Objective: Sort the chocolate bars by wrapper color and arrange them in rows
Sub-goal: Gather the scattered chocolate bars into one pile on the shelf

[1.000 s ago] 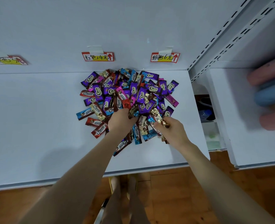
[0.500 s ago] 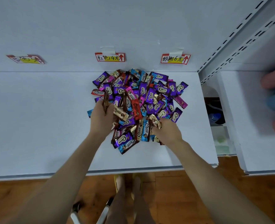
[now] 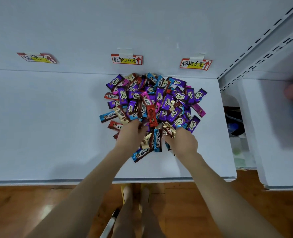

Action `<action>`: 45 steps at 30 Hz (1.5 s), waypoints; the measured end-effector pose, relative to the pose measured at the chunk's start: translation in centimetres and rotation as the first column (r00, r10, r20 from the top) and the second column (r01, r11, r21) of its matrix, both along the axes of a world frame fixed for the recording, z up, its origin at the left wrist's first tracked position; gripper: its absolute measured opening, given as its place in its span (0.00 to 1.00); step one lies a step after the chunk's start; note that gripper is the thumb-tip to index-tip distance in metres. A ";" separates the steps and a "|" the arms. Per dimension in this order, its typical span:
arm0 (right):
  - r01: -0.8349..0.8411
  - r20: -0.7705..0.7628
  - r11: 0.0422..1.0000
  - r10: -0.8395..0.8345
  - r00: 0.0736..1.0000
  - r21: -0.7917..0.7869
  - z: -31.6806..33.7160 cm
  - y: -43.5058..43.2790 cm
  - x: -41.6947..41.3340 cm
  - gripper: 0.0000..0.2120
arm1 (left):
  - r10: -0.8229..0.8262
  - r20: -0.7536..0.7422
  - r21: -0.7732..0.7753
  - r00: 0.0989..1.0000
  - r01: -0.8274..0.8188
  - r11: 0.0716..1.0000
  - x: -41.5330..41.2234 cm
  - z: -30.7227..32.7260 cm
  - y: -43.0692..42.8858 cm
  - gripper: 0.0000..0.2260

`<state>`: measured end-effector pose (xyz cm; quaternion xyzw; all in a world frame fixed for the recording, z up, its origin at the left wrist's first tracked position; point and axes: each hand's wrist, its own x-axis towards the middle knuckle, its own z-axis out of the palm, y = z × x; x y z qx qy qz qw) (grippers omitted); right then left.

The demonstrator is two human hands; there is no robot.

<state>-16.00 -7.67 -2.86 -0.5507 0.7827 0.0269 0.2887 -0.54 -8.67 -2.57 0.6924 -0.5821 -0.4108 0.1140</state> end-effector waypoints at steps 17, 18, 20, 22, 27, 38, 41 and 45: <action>0.346 0.652 0.924 -0.365 0.665 0.164 3.3 0.9 -4.0 0.06 | -0.057 -0.044 0.117 0.997 0.062 0.991 -2.4 -1.1 0.5 0.06; 0.345 0.655 0.926 -0.357 0.665 0.154 3.6 0.9 -3.9 0.07 | -0.029 -0.078 0.097 0.997 0.036 0.995 -2.0 -0.9 0.6 0.06; 0.344 0.666 0.929 -0.341 0.663 0.134 3.8 0.9 -3.7 0.08 | 0.024 -0.125 0.064 0.992 -0.016 0.998 -1.2 -0.3 0.6 0.07; 0.354 0.679 0.928 -0.335 0.653 0.117 3.8 0.9 -3.4 0.10 | 0.076 -0.157 0.036 0.985 -0.071 0.997 -0.2 0.3 0.5 0.05; 0.335 0.657 0.942 -0.264 0.706 0.019 2.9 0.5 -2.0 0.07 | 0.356 -0.104 -0.085 0.929 -0.365 0.927 3.6 0.3 -0.8 0.07; 0.191 0.488 0.956 -0.059 0.871 -0.224 2.0 -0.8 -2.8 0.09 | 0.320 0.193 0.092 0.927 -0.342 0.935 4.8 -1.6 -5.1 0.12; -0.010 0.336 0.971 0.092 0.937 -0.239 1.4 -1.0 -3.3 0.06 | 0.302 0.173 0.091 0.938 -0.320 0.943 5.0 -1.7 -4.8 0.10; -0.289 0.035 0.942 0.299 0.954 -0.169 0.4 -1.4 -2.3 0.12 | 0.293 0.159 0.010 0.943 -0.298 0.954 5.2 -1.1 -4.0 0.09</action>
